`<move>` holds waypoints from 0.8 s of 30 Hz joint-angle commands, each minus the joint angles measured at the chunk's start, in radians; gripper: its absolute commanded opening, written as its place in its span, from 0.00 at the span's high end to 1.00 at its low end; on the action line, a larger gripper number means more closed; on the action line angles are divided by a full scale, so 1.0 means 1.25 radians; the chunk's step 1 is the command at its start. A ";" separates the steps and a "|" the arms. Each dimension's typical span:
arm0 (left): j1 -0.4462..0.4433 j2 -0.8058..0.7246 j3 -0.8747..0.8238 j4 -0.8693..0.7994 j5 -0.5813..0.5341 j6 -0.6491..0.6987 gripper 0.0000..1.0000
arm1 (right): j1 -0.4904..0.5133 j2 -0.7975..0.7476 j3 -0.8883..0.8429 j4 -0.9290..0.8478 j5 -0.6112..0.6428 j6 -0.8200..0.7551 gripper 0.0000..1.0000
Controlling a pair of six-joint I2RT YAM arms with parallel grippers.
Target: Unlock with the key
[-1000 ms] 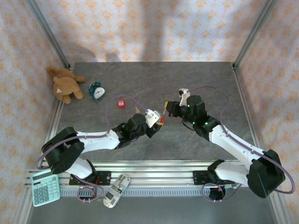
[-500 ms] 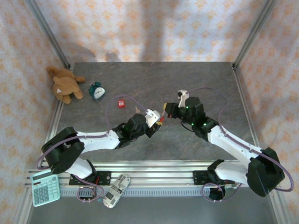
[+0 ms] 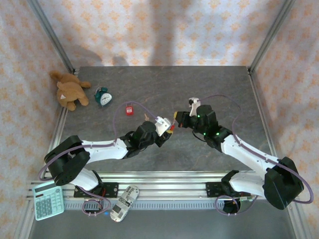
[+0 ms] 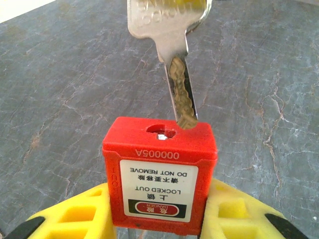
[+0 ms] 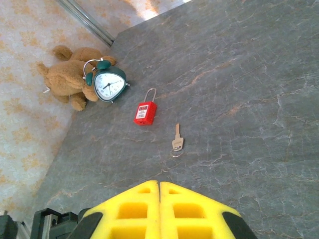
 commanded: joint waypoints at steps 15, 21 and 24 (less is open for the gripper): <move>-0.008 0.007 0.035 0.027 0.009 -0.038 0.70 | 0.014 0.008 -0.022 0.053 0.074 0.022 1.00; -0.008 0.013 0.039 0.026 0.006 -0.039 0.70 | 0.015 0.007 -0.017 0.047 0.091 0.020 1.00; -0.008 0.013 0.042 0.020 0.003 -0.039 0.70 | 0.016 0.011 -0.016 0.046 0.084 0.022 1.00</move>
